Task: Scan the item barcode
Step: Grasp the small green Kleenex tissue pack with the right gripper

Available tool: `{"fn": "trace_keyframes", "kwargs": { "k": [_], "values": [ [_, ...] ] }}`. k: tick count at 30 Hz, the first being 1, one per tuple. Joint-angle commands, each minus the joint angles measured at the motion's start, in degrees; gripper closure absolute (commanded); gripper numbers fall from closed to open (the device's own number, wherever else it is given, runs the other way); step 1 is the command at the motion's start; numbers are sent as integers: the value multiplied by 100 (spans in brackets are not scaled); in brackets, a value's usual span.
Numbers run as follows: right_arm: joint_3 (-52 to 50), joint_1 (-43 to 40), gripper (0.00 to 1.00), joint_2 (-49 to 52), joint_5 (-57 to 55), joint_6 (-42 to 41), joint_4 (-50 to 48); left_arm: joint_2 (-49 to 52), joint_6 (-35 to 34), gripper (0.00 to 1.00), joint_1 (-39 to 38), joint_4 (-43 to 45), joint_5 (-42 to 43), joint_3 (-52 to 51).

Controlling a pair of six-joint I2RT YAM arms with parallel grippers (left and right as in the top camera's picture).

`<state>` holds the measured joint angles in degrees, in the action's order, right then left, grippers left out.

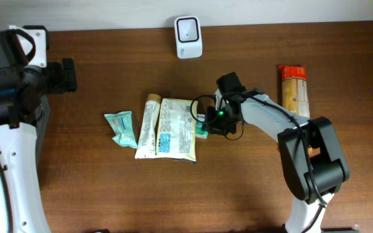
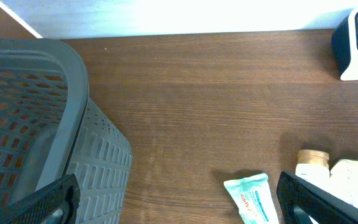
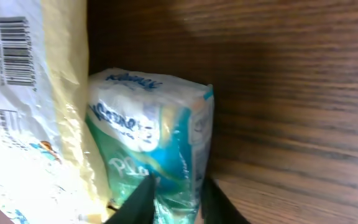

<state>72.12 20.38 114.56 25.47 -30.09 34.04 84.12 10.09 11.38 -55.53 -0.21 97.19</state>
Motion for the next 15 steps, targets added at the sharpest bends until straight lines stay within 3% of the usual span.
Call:
{"fn": "trace_keyframes", "kwargs": {
  "k": [1,5,7,10,15],
  "values": [
    [-72,94,94,-70,-258,-46,-46,-46,76,1,4,11,44,15],
    [-50,-125,96,-83,-122,125,170,-46,76,1,4,11,42,15],
    [28,-378,96,-85,306,802,372,-46,74,1,4,9,42,15],
    [339,-992,96,-85,1318,2457,1099,-46,76,1,4,9,42,15],
    [774,-1801,96,-85,1305,4190,2039,-46,76,1,4,7,42,15]
  ]
}}
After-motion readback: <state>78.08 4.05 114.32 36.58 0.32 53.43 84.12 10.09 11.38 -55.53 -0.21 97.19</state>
